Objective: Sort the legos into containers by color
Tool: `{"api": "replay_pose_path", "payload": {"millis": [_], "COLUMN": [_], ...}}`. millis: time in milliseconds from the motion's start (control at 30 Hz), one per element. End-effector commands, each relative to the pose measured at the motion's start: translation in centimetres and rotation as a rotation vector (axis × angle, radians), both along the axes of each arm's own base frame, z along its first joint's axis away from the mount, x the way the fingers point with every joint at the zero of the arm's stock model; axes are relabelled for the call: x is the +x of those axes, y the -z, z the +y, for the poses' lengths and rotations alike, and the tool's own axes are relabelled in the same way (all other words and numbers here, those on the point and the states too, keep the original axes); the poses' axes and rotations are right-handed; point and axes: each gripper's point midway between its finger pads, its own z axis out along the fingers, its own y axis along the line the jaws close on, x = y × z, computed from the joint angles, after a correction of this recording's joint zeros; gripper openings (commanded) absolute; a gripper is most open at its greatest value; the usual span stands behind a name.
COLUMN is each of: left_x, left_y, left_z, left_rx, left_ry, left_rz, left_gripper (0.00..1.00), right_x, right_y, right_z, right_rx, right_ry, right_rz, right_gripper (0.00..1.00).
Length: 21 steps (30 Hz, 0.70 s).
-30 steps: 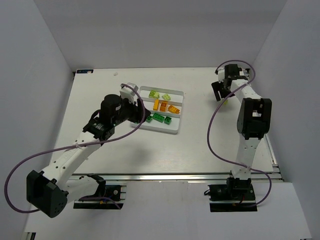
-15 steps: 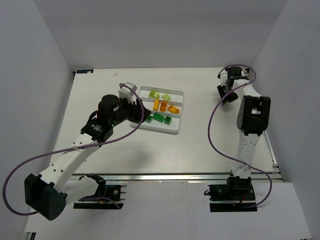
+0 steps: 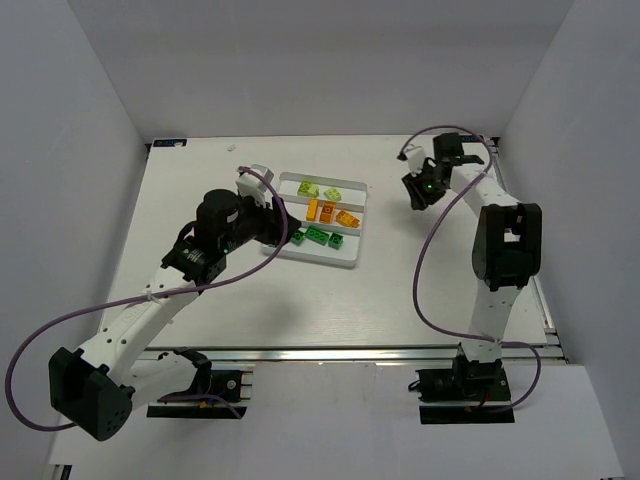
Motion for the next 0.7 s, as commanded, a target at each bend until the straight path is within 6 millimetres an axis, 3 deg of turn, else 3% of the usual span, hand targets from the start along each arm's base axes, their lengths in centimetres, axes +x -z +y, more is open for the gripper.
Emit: {"api": "replay_pose_path", "payload": {"millis": [0,33,100,133,200,367,567,667], "left_x": [0.2,0.2,0.4,0.5,0.7,0.9,0.9,0.9], "left_y": [-0.8,-0.7,-0.4,-0.3,0.0,0.4,0.7,0.9], "left_z": [0.7,0.8,0.9,1.0,1.1,1.3,1.0,1.0], "left_rx": [-0.003,0.000,0.009,0.014,0.023,0.035,0.038,0.042], "left_ry": [-0.033,-0.037,-0.048,-0.052,-0.065,-0.073,-0.061,-0.059], "left_rz": [-0.036,-0.034,-0.031,-0.028,-0.024,-0.019,-0.009,-0.002], "left_gripper": [0.71,0.71,0.71,0.71,0.71,0.71,0.71,0.71], "right_x": [-0.1,0.7,1.4,2.8,3.9,6.8,5.8,5.5], "right_y": [-4.5,-5.9,-5.7,-7.7,-6.3,-6.1,-4.3,-3.7], "right_z": [8.8,10.0,12.4,13.6,14.9,18.3,21.1,21.7], "right_rx": [0.101,0.125,0.154,0.200,0.224,0.300,0.310,0.309], "right_ry": [-0.258,-0.245,-0.240,-0.210,-0.174,-0.095,-0.143,-0.148], "right_rz": [-0.130,-0.155,-0.133,-0.162,-0.111,-0.109,-0.076,-0.066], "right_gripper": [0.18,0.18,0.20,0.22,0.25,0.40,0.47,0.57]}}
